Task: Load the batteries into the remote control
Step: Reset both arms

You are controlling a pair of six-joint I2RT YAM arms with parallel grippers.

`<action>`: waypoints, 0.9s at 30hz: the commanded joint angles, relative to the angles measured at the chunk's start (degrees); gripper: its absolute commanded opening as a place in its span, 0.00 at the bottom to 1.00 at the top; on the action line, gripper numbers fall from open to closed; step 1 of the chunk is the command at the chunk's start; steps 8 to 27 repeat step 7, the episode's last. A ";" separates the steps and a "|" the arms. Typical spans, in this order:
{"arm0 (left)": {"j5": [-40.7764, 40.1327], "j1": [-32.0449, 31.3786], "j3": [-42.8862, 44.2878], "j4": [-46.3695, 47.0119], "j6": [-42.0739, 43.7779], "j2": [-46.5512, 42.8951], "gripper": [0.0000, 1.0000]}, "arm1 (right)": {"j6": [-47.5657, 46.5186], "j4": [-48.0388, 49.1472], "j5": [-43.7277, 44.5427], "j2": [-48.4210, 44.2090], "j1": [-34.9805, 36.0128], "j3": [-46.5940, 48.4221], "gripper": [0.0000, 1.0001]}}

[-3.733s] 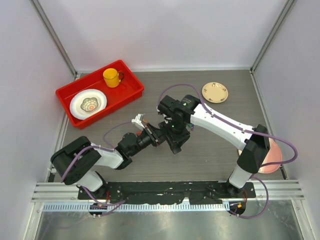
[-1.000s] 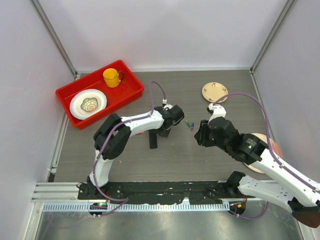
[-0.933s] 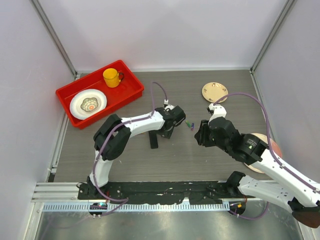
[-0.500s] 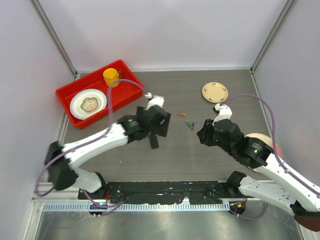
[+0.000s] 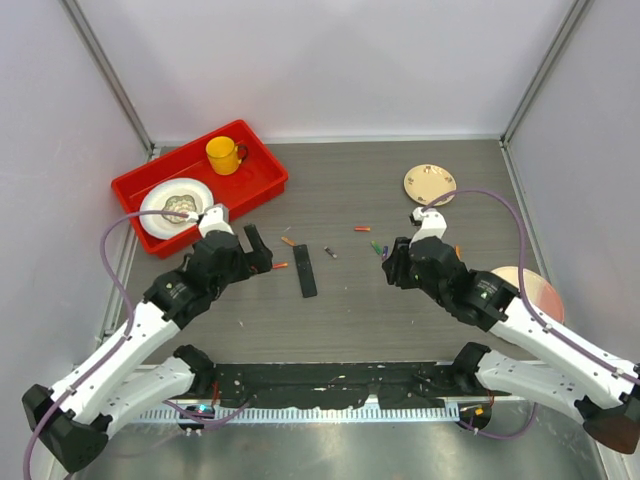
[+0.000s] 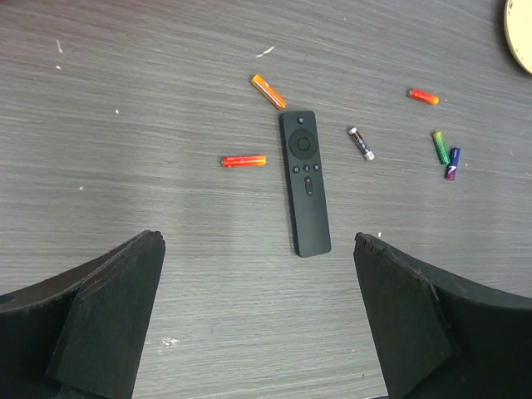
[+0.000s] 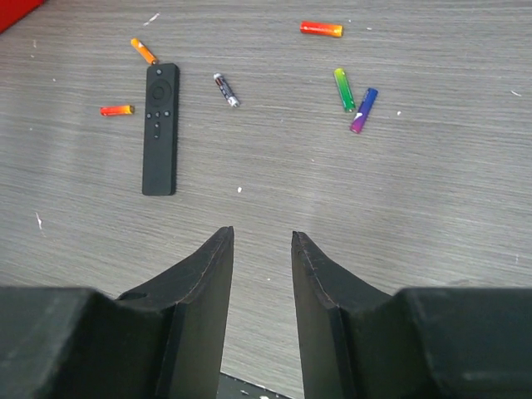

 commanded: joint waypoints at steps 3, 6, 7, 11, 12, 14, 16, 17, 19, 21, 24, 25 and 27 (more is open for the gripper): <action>4.18 0.15 0.67 2.00 -3.31 1.38 1.00 | 0.64 9.22 0.23 -0.13 0.02 -0.09 0.40; 4.80 0.15 0.67 3.23 -4.89 1.73 1.00 | 2.48 10.99 1.02 -0.83 0.11 -1.14 0.50; 4.37 0.15 0.93 2.37 -5.33 2.08 1.00 | 6.32 11.25 1.89 -1.27 0.11 -1.50 0.68; 4.37 0.15 0.93 2.37 -5.33 2.08 1.00 | 6.32 11.25 1.89 -1.27 0.11 -1.50 0.68; 4.37 0.15 0.93 2.37 -5.33 2.08 1.00 | 6.32 11.25 1.89 -1.27 0.11 -1.50 0.68; 4.37 0.15 0.93 2.37 -5.33 2.08 1.00 | 6.32 11.25 1.89 -1.27 0.11 -1.50 0.68; 4.37 0.15 0.93 2.37 -5.33 2.08 1.00 | 6.32 11.25 1.89 -1.27 0.11 -1.50 0.68; 4.37 0.15 0.93 2.37 -5.33 2.08 1.00 | 6.32 11.25 1.89 -1.27 0.11 -1.50 0.68; 4.37 0.15 0.93 2.37 -5.33 2.08 1.00 | 6.32 11.25 1.89 -1.27 0.11 -1.50 0.68; 4.37 0.15 0.93 2.37 -5.33 2.08 1.00 | 6.32 11.25 1.89 -1.27 0.11 -1.50 0.68; 4.37 0.15 0.93 2.37 -5.33 2.08 1.00 | 6.32 11.25 1.89 -1.27 0.11 -1.50 0.68; 4.37 0.15 0.93 2.37 -5.33 2.08 1.00 | 6.32 11.25 1.89 -1.27 0.11 -1.50 0.68; 4.37 0.15 0.93 2.37 -5.33 2.08 1.00 | 6.32 11.25 1.89 -1.27 0.11 -1.50 0.68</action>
